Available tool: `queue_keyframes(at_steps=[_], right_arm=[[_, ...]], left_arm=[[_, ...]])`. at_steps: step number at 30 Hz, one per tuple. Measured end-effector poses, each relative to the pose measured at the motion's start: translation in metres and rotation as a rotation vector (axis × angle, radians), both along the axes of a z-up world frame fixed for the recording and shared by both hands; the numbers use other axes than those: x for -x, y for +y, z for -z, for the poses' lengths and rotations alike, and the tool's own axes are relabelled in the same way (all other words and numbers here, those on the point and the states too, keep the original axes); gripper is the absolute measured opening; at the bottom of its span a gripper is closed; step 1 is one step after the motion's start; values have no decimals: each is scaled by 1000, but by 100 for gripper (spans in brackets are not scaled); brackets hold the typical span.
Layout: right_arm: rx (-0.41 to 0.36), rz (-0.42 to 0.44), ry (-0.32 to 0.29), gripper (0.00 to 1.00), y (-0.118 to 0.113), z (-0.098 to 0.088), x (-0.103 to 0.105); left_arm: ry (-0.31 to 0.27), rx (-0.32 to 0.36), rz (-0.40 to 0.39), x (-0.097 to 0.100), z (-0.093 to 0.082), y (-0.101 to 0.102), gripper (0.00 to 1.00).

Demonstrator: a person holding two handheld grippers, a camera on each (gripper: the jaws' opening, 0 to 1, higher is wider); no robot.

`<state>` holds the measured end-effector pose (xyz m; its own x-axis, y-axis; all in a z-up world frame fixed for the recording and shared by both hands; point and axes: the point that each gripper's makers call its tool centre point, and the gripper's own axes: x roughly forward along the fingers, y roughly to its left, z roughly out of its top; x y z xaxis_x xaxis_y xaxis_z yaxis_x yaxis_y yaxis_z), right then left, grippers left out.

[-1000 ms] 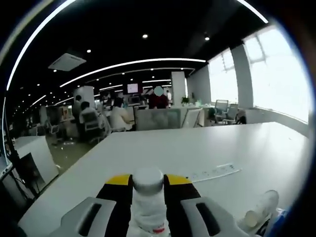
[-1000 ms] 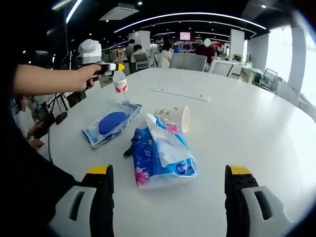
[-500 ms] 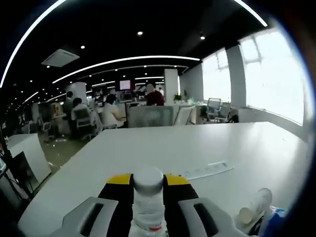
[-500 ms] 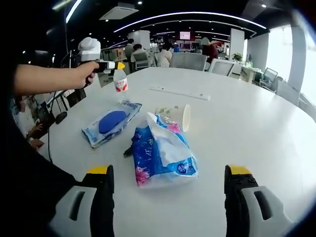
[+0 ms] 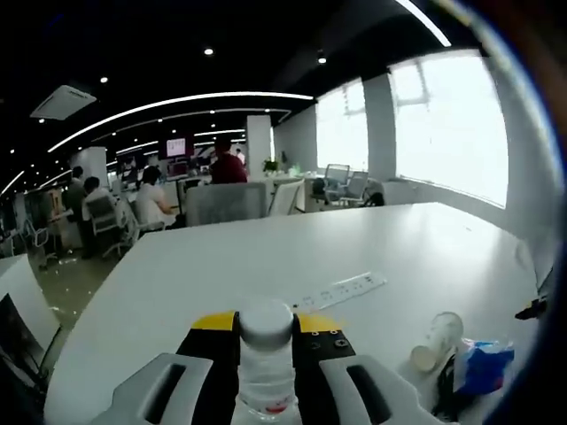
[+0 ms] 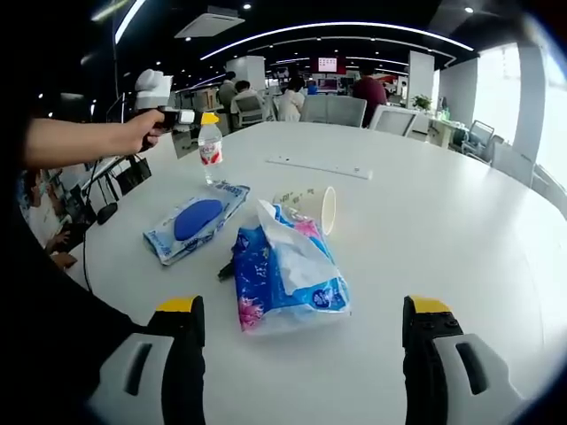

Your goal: Arrange the tabletop items into an orderly group along one side of the table until the central work area is clear of visible clutter.

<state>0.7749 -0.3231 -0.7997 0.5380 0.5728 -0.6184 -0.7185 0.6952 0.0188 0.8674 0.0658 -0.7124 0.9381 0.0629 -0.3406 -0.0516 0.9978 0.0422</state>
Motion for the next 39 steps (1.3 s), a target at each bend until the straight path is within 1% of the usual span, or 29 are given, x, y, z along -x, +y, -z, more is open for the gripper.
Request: queue_keyframes(at_steps=[2, 4, 6, 7, 8, 9, 10, 11, 12, 14, 15, 16, 20, 21, 22, 23, 25, 30, 32, 34, 35, 38, 39], right_arm=[[3, -2, 0, 88, 0, 1, 0], [5, -3, -3, 88, -1, 1, 0], [5, 0, -2, 88, -2, 1, 0], [4, 1, -2, 88, -2, 1, 0], [4, 2, -2, 88, -2, 1, 0], [7, 1, -1, 88, -3, 1, 1], [8, 1, -1, 88, -3, 1, 0], [9, 0, -2, 88, -3, 1, 0], [11, 0, -3, 88, -3, 1, 0], [11, 2, -2, 88, -4, 1, 0], [11, 3, -2, 88, -4, 0, 0], [11, 5, -3, 88, -5, 0, 0], [18, 3, -4, 88, -6, 0, 0], [20, 4, -4, 88, -7, 0, -1], [20, 4, -3, 88, -7, 0, -1], [22, 2, -4, 88, -7, 0, -1], [26, 0, -5, 88, -6, 0, -1], [27, -6, -3, 88, -3, 1, -1], [26, -8, -2, 88, -1, 1, -1], [27, -10, -1, 88, 0, 1, 0], [29, -12, -1, 88, 0, 2, 0], [29, -12, 2, 88, 0, 3, 1], [29, -13, 4, 88, 0, 3, 1]], left_arm=[[9, 16, 78, -1, 0, -1, 18], [9, 7, 127, 2, -7, -6, 18], [20, 2, 164, 0, -7, -3, 18], [20, 1, 196, 0, -8, -5, 18], [29, -20, 215, 0, -8, -4, 18], [32, -12, 254, -2, -9, -6, 18], [45, -22, 277, -1, -11, -8, 18], [47, -18, 281, -1, -12, -10, 18], [50, -11, 316, 0, -14, -15, 18], [62, -6, 348, 1, -15, -18, 18], [74, -10, 372, 1, -10, -17, 18], [83, -8, 386, 1, -9, -16, 18], [112, -42, 451, 1, -6, -19, 18], [114, -41, 457, -2, -4, -11, 18], [118, -39, 459, -3, -4, -9, 18], [121, -39, 464, -1, -6, -14, 18], [118, -49, 498, 0, -7, -19, 19], [143, -58, 524, 2, -5, -23, 19], [157, -72, 551, 3, -3, -24, 19], [165, -59, 563, 1, -1, -20, 19], [178, -26, 558, 3, -1, -23, 19], [190, -21, 574, 2, 2, -18, 19], [191, -32, 601, 2, 1, -23, 19]])
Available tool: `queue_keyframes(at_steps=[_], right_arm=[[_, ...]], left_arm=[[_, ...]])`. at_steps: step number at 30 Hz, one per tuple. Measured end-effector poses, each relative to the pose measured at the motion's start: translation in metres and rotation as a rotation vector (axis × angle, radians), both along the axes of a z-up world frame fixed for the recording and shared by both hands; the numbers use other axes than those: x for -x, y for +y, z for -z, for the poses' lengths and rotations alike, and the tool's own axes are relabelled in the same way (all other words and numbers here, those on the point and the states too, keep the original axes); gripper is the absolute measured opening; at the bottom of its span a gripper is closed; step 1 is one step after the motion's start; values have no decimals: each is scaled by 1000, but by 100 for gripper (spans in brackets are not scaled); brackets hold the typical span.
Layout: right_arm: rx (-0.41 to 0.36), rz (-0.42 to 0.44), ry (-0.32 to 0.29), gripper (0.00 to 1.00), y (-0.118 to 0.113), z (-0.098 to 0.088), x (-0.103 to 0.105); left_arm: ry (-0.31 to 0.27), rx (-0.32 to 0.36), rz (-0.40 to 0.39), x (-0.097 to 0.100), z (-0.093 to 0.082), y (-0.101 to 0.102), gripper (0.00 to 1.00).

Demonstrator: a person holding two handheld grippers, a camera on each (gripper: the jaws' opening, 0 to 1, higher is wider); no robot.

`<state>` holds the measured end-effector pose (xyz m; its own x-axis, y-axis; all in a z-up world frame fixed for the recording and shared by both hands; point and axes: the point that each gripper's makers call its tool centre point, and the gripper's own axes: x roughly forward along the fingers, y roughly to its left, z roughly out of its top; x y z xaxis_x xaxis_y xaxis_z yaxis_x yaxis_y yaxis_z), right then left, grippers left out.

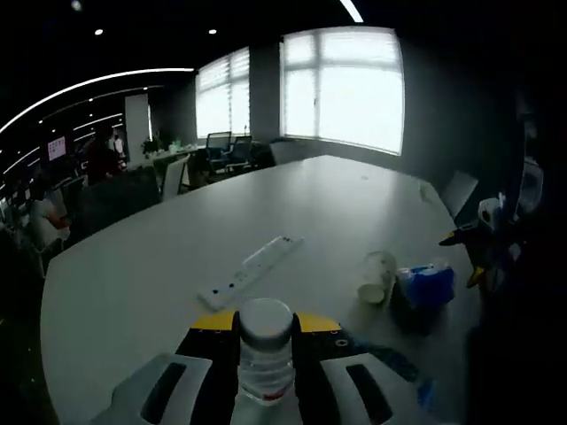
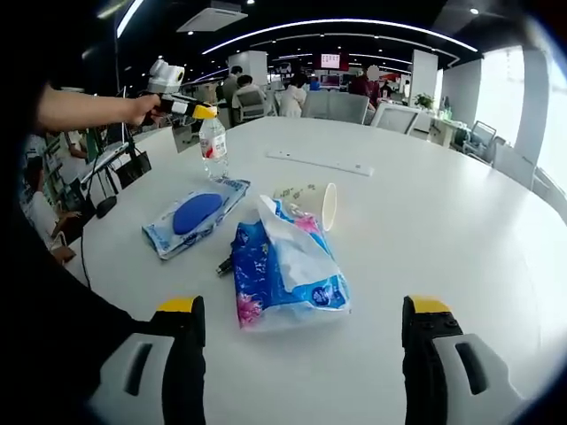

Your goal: Arrange the tabletop items into an orderly group along one side of the table until the central work area is clear of visible clutter.

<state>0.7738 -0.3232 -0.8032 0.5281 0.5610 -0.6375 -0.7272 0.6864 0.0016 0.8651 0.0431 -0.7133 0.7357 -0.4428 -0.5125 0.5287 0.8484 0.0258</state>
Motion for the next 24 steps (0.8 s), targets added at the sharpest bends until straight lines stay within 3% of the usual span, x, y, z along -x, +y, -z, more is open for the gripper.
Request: queue_keyframes(at_steps=[13, 16, 20, 24], right_arm=[[7, -12, 10, 87, 3, 4, 3], [9, -23, 7, 87, 6, 3, 3], [0, -23, 3, 87, 8, 1, 1], [-13, -20, -3, 87, 9, -1, 0]], left_arm=[[19, 16, 71, 18, -9, -31, 21], [17, 5, 76, 10, -4, -11, 21], [3, -21, 82, 9, -4, -11, 23], [3, -25, 74, 11, -5, -14, 35]])
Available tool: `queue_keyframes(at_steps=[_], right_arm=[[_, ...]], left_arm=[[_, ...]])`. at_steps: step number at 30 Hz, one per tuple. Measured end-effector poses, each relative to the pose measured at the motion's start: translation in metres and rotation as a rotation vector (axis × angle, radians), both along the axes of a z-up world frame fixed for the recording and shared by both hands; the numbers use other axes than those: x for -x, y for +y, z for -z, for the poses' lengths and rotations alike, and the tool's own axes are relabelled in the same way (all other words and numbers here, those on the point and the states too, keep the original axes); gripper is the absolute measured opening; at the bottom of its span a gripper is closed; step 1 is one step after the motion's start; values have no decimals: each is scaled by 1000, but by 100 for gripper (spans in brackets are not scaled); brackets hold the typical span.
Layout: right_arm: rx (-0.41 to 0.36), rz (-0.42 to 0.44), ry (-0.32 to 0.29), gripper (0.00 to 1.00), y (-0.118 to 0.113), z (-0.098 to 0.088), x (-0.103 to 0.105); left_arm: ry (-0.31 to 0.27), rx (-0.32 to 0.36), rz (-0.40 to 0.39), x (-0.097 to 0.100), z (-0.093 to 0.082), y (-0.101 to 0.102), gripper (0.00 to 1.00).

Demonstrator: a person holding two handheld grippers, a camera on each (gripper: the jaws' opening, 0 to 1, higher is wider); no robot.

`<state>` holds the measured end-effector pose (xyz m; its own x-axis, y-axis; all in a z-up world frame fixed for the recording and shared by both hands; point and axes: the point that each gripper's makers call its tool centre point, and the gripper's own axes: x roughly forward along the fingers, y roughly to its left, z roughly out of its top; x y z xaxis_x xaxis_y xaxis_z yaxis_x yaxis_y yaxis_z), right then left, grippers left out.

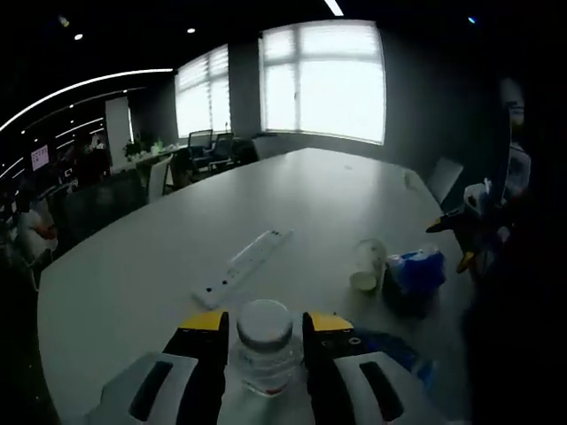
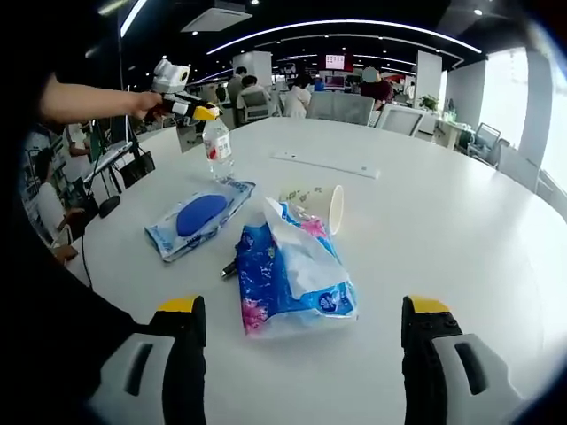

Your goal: Arrange the tabletop items into an orderly group along one side of the table until the central work area is clear of visible clutter.

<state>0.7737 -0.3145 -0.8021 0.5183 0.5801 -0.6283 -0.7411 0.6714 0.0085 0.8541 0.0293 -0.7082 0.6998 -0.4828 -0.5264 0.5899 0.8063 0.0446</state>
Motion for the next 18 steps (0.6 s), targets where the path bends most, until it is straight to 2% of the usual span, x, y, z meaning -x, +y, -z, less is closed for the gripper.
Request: queue_keyframes(at_steps=[5, 8, 11, 12, 16, 18], right_arm=[[-17, -7, -2, 88, 2, -3, -2], [-29, -12, -7, 89, 5, -7, -3], [-48, -16, -3, 91, 8, -10, -4], [-57, -23, -5, 91, 9, -12, -4], [-71, -48, -14, 94, 12, -18, -6], [-79, -55, -15, 96, 13, -20, -6]], left_arm=[[18, -14, -44, 0, -1, 9, 48], [-3, -1, -61, -2, -8, 19, 48], [-7, 17, -98, -2, -14, 24, 53], [-13, 22, -144, -2, -19, 30, 54], [-31, 55, -189, 8, -32, 19, 58], [-37, 65, -199, 13, -30, 18, 61]])
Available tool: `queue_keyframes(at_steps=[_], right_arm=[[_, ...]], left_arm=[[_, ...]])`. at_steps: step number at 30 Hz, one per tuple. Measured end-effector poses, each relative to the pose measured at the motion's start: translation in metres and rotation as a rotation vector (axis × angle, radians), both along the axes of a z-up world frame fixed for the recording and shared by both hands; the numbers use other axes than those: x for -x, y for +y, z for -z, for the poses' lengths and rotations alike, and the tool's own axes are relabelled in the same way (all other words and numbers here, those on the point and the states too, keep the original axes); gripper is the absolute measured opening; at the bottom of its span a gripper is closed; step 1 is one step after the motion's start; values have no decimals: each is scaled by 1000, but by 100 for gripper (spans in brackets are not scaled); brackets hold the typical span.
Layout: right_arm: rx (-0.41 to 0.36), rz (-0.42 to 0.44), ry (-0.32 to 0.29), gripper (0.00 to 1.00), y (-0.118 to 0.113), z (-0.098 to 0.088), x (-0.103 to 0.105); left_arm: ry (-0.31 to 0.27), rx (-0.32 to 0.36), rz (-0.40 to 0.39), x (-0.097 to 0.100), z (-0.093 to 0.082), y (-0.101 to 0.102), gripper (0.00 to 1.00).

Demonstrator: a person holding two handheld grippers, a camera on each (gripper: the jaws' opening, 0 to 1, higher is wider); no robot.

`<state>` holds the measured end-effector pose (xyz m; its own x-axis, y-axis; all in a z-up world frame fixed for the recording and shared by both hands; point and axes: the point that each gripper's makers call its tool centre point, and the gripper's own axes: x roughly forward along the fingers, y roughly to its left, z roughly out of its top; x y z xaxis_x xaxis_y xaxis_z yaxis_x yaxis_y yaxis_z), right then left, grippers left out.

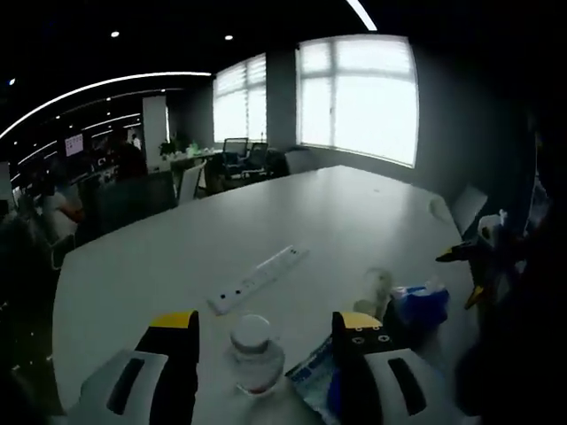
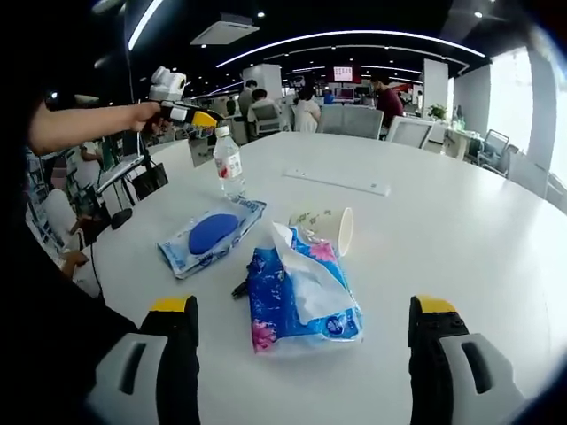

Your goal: Arrange the tabletop items into an orderly group along one side of the table until the central work area is clear of visible clutter.

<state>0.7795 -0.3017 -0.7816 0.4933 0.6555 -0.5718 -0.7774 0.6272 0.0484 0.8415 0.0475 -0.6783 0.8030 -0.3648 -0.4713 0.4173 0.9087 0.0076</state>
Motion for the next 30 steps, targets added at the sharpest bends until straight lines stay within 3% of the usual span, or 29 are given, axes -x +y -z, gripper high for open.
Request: queue_keyframes(at_steps=[6, 10, 13, 14, 17, 22, 24, 30], right_arm=[[-32, -26, 3, 99, 2, -8, -2], [-47, -65, -53, 99, 6, -17, -4], [-43, -85, -62, 99, 7, -20, -2], [-42, -89, -64, 99, 7, -20, -3], [-44, -97, -72, 100, 8, -22, -3], [-51, -90, -43, 100, 7, -22, 0], [-49, -77, -28, 100, 4, -21, 0], [-56, -53, 0, 100, 0, -20, 1]], left_arm=[[-27, 38, -58, 25, 0, -17, 67], [-48, 34, -62, 46, 1, -40, 68], [-61, 51, -68, 63, 5, -57, 69], [-68, 55, -67, 67, 12, -49, 70], [-61, 74, -77, 82, 17, -64, 75], [-40, 86, -90, 106, 27, -91, 81], [-29, 127, -113, 114, 31, -93, 84], [-37, 124, -127, 136, 30, -104, 92]])
